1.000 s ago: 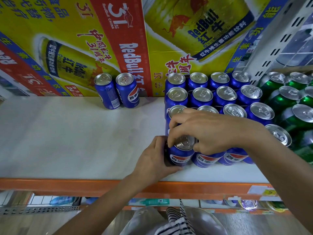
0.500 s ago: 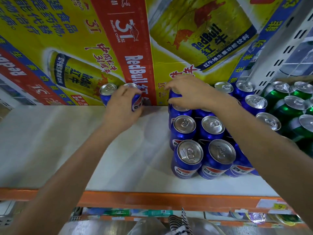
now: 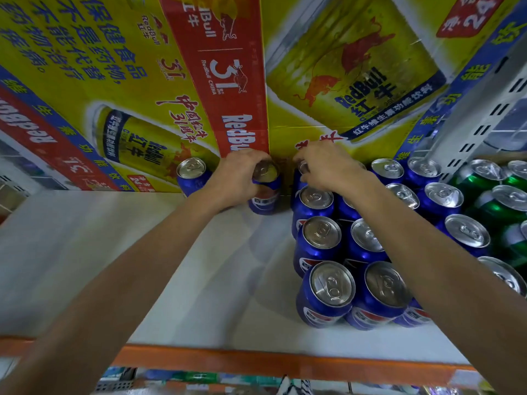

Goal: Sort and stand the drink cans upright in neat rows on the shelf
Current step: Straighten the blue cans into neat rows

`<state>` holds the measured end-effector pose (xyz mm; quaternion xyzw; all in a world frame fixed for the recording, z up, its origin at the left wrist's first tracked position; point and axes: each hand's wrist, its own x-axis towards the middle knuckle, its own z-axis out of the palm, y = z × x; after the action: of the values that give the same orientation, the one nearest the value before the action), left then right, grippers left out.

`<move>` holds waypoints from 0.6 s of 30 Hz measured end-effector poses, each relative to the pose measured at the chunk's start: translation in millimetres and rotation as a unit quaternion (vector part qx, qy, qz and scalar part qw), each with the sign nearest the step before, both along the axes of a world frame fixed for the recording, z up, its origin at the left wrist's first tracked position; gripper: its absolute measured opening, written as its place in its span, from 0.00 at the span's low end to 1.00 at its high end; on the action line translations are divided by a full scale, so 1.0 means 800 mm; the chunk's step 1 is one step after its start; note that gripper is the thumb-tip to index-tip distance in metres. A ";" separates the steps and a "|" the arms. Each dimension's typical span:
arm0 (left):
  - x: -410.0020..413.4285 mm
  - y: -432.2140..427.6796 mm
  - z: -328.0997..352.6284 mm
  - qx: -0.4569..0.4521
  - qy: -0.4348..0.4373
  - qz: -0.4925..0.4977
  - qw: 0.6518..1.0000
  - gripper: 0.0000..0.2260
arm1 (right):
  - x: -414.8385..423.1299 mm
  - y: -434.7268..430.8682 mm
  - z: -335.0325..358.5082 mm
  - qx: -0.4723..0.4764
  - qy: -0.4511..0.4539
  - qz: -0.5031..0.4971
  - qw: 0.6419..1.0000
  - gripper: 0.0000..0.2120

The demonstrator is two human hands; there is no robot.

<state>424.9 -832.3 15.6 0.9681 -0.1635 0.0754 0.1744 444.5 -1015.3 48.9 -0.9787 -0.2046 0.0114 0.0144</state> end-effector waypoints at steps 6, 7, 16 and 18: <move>-0.008 -0.021 -0.032 -0.134 -0.043 0.017 0.990 0.24 | 0.001 0.000 -0.006 -0.002 -0.019 -0.004 1.000 0.16; -0.010 -0.022 -0.039 -0.141 -0.054 0.058 0.987 0.26 | 0.001 -0.001 -0.007 0.001 -0.020 -0.003 1.000 0.16; -0.010 -0.018 -0.086 -0.132 0.060 0.131 0.981 0.23 | 0.004 -0.001 -0.008 0.000 -0.019 0.000 1.000 0.16; -0.010 -0.019 -0.083 -0.141 0.066 0.110 0.982 0.22 | 0.004 0.000 -0.008 -0.005 -0.020 -0.002 1.000 0.16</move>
<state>416.5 -847.6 -51.0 0.9486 -0.0320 0.0525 0.3105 447.5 -1015.6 42.4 -0.9792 -0.2025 -0.0075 0.0049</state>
